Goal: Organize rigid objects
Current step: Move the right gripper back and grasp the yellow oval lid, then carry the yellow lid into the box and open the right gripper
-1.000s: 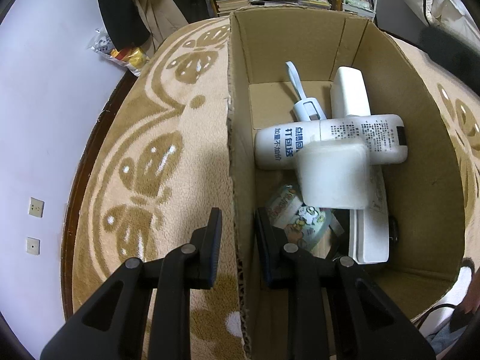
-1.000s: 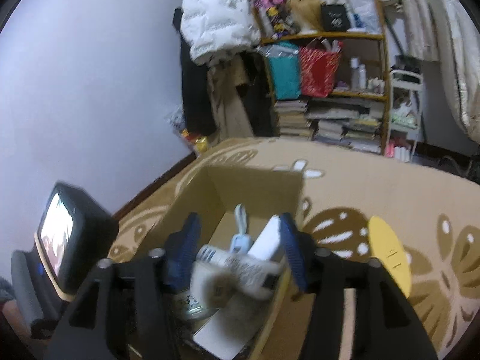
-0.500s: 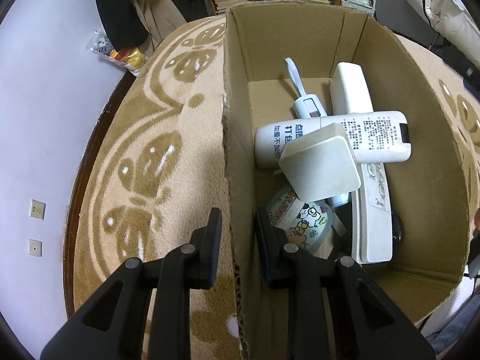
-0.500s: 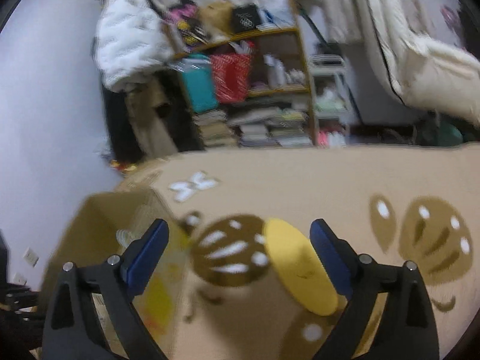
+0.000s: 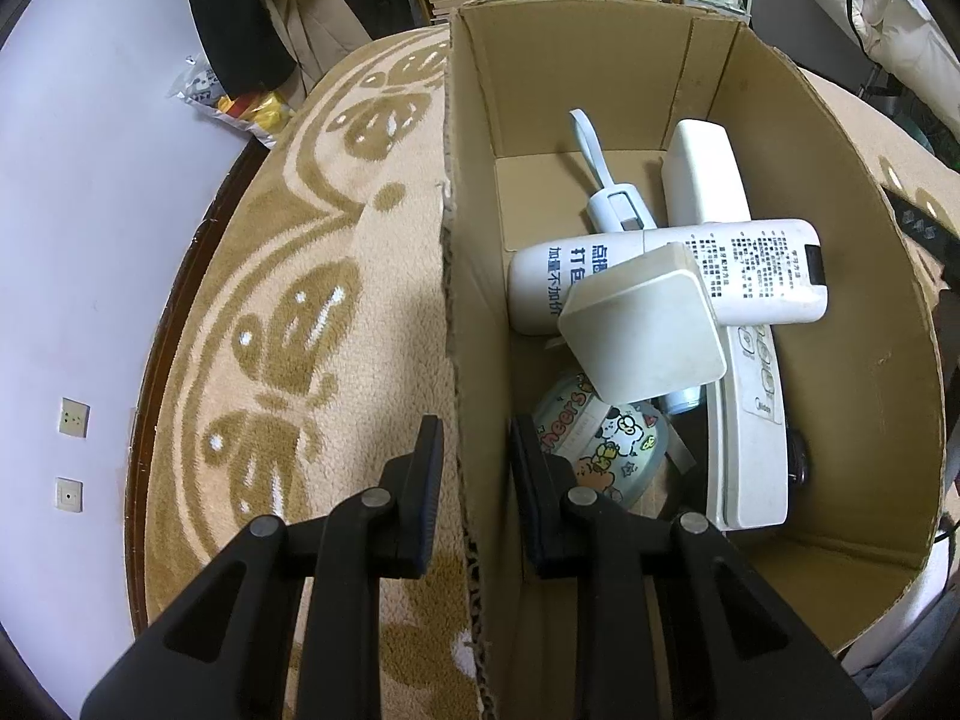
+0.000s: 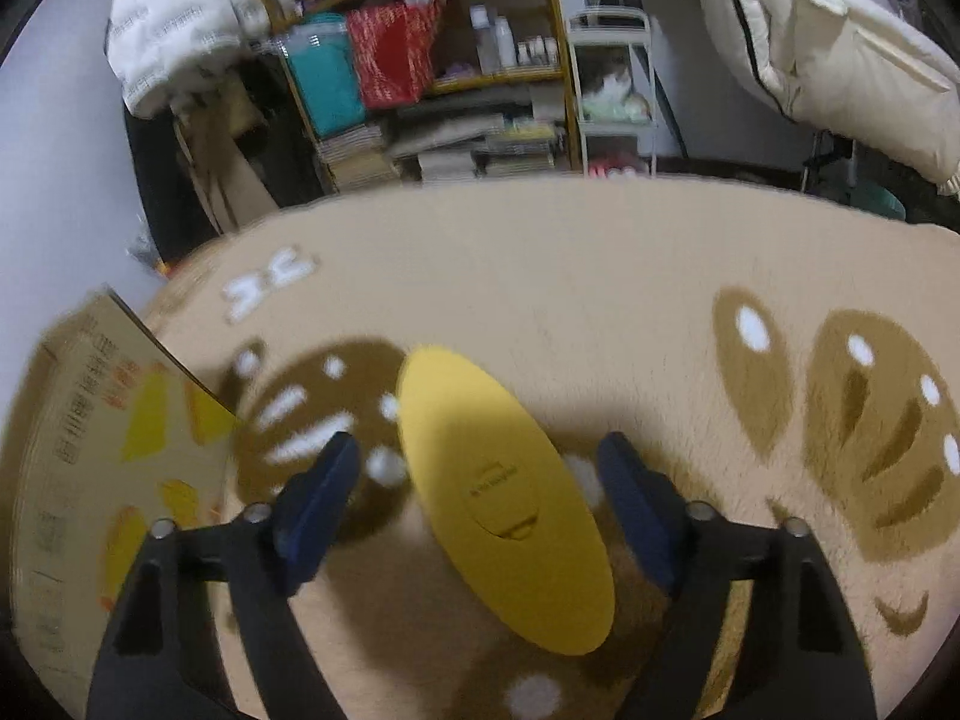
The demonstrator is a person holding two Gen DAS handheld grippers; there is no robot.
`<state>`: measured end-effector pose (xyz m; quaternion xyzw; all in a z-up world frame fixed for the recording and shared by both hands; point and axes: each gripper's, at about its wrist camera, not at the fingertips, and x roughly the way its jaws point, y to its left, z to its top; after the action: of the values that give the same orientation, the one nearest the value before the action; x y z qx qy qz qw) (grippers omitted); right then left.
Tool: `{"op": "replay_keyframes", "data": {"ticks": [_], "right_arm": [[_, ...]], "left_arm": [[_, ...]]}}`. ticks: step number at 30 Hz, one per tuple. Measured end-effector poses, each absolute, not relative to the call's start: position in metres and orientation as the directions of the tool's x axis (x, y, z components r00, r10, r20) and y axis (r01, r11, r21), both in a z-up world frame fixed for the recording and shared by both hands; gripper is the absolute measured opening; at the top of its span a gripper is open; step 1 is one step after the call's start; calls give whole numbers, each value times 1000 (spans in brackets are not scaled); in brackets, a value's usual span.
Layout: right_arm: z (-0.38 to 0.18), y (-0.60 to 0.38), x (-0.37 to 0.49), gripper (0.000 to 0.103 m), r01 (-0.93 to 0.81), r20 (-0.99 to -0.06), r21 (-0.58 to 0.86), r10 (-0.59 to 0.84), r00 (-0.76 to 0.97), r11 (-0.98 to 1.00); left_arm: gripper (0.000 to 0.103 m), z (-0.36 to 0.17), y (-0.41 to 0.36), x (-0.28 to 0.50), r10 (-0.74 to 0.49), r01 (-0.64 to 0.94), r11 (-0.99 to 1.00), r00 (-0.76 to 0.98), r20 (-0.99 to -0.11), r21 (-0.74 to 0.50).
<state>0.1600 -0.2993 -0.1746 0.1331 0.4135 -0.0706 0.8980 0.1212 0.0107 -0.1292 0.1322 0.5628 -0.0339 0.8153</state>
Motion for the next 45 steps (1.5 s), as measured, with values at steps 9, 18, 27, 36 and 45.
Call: {"op": "replay_keyframes", "data": {"ticks": [9,18,27,36,45], "right_arm": [[-198,-291,159,69,231,-785,118,-52,617,966],[-189,-290,153,60,245,-789,139,-42,612,960],[-169,-275,132,60,238,-775,204,8,631,950],[-143,-245,120,60,159,-752,219,63,656,963],[-92,-211,106,60,46,-668,224,118,735,974]], "left_arm": [[22,-130,8,121,106,210,958,369,-923,194],[22,-130,7,120,107,211,958,369,-923,195],[22,-131,4,118,117,214,954,379,-918,210],[23,-130,3,116,114,214,955,378,-919,206],[22,-130,3,116,114,214,955,378,-919,207]]}}
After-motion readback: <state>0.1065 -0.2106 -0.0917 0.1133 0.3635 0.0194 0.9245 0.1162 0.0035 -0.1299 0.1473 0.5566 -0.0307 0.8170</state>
